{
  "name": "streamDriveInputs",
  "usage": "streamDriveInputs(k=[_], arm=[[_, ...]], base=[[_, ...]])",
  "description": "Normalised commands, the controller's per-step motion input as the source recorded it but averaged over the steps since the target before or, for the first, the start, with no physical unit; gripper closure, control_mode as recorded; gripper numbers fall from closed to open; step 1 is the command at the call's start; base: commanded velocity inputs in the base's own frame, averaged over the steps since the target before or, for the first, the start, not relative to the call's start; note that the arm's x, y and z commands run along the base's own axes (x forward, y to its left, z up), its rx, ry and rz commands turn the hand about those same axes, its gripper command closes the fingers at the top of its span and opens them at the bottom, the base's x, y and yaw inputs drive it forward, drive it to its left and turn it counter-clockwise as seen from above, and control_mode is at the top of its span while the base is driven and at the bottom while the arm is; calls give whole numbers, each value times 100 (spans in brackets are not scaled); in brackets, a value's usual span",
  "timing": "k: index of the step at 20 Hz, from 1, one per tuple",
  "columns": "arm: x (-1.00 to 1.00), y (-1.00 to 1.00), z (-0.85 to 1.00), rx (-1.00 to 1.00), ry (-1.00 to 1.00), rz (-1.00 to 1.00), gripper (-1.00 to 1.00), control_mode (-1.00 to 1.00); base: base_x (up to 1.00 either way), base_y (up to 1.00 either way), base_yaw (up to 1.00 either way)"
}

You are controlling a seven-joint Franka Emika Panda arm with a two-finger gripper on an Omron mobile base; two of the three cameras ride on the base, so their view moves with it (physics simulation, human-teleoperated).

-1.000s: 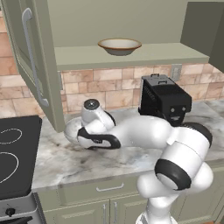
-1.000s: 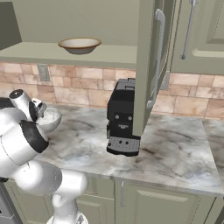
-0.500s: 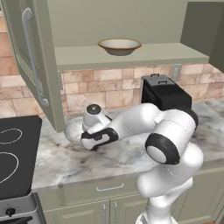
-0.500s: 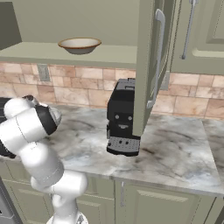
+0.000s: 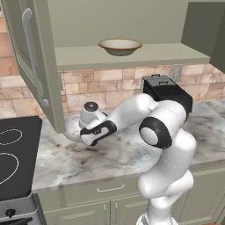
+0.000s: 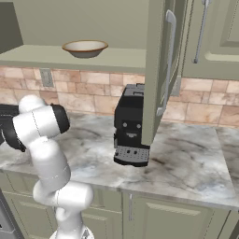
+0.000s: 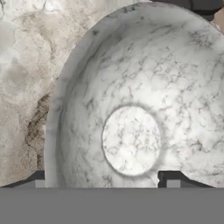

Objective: Open the cabinet. Pick the bowls from the counter and place them in the cabinet. Then close the cabinet.

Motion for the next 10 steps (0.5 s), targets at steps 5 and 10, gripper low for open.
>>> streamDriveInputs(k=[5,10], arm=[[7,13,-7,0,2,1,100,-100],[-52,0,0,0,1,0,100,-100]], base=[[0,0,0],[0,0,0]])
